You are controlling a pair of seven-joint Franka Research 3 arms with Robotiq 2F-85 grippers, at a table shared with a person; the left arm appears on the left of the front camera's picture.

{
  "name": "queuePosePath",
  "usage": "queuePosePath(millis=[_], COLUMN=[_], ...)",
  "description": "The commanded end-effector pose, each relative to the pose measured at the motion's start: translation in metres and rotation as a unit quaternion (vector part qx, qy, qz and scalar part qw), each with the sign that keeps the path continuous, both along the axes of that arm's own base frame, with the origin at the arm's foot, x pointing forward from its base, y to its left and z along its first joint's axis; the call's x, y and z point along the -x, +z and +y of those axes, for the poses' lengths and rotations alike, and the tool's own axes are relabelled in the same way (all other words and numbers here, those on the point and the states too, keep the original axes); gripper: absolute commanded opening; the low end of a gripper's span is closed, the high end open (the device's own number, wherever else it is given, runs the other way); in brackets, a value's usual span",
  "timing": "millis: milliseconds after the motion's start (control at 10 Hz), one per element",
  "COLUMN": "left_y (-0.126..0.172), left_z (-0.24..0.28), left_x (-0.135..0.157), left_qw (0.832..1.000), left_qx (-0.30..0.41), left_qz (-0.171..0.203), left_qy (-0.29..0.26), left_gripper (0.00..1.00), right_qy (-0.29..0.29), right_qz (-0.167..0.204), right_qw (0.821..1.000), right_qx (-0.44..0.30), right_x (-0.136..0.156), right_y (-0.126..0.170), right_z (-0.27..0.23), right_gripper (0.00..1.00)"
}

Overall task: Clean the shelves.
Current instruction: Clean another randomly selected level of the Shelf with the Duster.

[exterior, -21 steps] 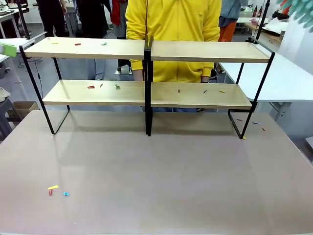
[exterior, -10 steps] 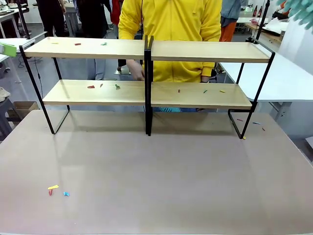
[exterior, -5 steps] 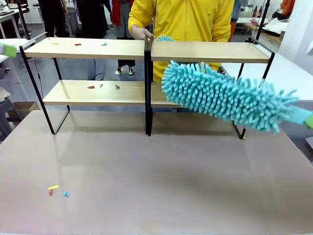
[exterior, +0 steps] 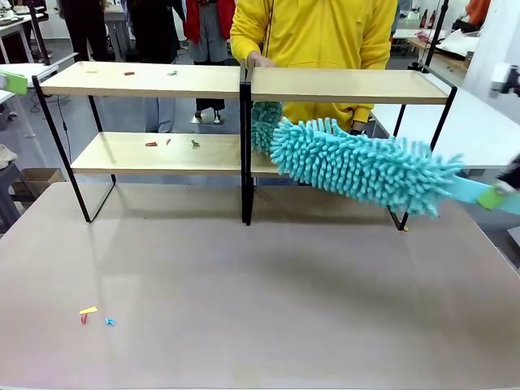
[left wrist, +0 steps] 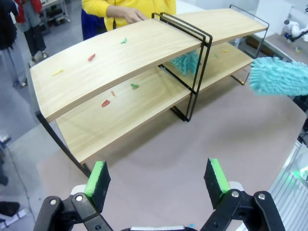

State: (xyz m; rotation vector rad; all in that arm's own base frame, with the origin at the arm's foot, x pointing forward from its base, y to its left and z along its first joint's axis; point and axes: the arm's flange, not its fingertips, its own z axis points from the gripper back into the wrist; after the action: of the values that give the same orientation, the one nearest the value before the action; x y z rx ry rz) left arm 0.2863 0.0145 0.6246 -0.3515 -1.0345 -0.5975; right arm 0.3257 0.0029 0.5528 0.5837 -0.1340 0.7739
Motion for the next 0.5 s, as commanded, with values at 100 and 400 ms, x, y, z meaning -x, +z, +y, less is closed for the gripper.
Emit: queuePosePath(millis=[100, 400], left_y=[0.000, 0.000], left_z=[0.000, 0.000], left_x=[0.000, 0.000], left_qw=[1.000, 1.000], left_qx=[0.002, 0.002], left_qz=[0.000, 0.000], left_qy=[0.001, 0.001], left_gripper=[1.00, 1.00], right_qy=[0.017, 0.241], right_qz=[0.063, 0.228], right_qw=[0.998, 0.943], right_qx=[-0.009, -0.034], right_x=[-0.049, 0.068], right_y=[0.009, 0.041], right_z=[0.004, -0.040], right_gripper=[0.12, 0.12])
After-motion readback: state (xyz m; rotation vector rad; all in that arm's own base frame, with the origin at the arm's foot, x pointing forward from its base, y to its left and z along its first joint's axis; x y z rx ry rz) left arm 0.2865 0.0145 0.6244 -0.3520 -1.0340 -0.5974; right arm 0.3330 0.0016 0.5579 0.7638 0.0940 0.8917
